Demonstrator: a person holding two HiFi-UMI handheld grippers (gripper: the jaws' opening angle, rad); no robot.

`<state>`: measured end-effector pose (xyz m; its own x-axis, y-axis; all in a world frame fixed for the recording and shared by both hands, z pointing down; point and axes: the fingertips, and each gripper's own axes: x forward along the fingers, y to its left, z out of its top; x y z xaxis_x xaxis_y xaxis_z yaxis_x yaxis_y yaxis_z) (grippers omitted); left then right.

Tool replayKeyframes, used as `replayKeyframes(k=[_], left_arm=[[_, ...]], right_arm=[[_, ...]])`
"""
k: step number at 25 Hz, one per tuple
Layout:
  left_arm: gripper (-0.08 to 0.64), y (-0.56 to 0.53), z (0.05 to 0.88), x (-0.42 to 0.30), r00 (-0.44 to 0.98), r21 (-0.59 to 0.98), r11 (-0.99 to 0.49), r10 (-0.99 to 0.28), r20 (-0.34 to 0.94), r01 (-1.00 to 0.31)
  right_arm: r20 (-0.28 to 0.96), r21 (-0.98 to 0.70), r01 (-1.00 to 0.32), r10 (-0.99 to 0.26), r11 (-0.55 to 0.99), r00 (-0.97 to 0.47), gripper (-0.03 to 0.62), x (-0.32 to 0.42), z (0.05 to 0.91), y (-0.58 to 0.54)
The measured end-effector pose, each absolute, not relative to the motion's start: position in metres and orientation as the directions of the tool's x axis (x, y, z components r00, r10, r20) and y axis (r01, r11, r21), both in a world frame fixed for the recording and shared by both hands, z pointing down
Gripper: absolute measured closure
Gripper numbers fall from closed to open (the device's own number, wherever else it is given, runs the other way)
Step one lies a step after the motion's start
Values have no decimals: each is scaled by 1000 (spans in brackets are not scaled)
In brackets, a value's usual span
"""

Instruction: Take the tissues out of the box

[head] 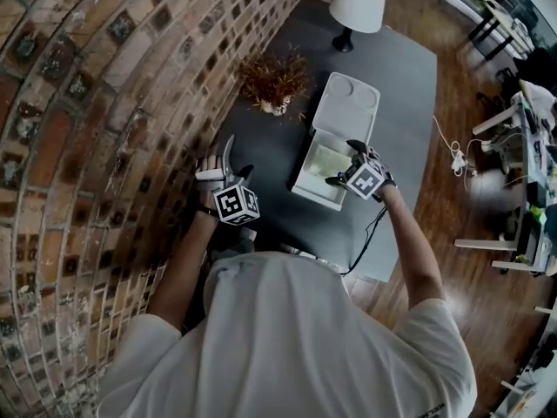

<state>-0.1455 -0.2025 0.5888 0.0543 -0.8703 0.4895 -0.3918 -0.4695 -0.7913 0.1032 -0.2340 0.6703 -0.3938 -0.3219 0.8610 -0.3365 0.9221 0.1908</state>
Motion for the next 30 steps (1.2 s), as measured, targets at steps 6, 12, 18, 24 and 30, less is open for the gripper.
replayKeyframes(k=[6,12,18,24,30], left_arm=[[60,-199,598,-130,141,-703,-519,-840,523,-485],[60,-205,603,-116,219,-585,-545,-816,535,-601],[54,-202,610,-101,310,-436,-583,-775,550,-685],[54,-197,611,-94,364,-338,-594,-757,542,-731],[54,-195,600,-91,427,-209,-581,-756,496,-786]], right_arm=[[905,121,-296,-228,947,-360,18,94,702,-235],[929,86,-282,-179,956,-323,18,87,724,-239],[942,69,-278,-155,958,-299,18,80,741,-240],[961,51,-265,-120,963,-250,18,77,758,-237],[975,182,-124,-195,975,-105,49,86,781,-237]])
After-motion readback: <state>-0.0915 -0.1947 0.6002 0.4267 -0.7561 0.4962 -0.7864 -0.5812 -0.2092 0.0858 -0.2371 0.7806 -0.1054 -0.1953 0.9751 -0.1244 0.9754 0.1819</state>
